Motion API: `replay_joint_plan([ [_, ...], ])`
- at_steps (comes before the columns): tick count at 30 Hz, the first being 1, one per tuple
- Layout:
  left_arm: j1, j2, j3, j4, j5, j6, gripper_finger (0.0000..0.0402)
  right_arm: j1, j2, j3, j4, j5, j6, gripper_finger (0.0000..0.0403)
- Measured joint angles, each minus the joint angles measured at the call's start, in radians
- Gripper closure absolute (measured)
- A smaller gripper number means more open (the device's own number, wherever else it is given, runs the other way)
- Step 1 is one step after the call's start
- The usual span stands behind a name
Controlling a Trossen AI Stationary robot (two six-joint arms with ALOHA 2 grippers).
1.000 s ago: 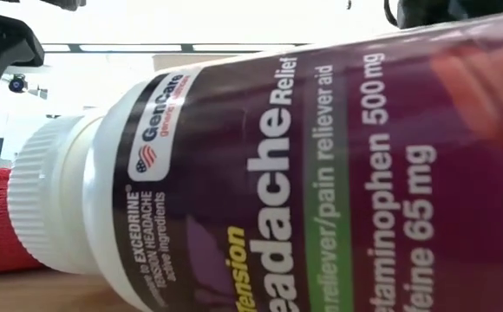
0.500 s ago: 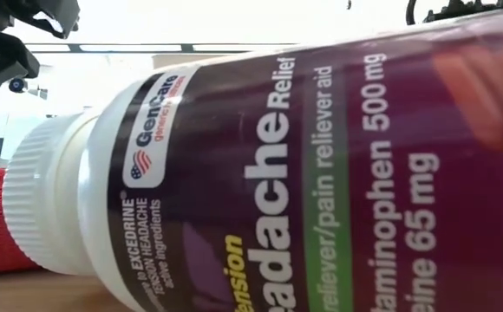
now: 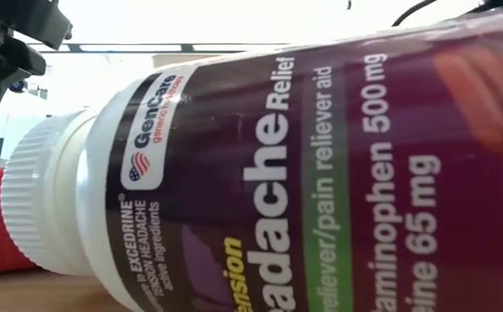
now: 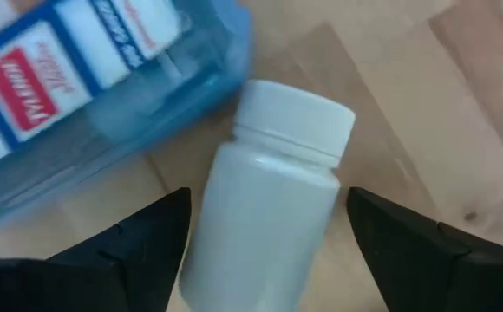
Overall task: Pick & place medical supplies in basket/bin
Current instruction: Put the white pill bottle into the white bin
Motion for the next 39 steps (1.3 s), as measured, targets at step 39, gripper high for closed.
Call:
replay_joint_plan([
  [39, 0.233, -0.202, -0.055, 0.12, -0.054, 0.063, 0.0096, -0.827, -0.547, 0.306, -0.123, 0.055, -0.574, 0.0161],
])
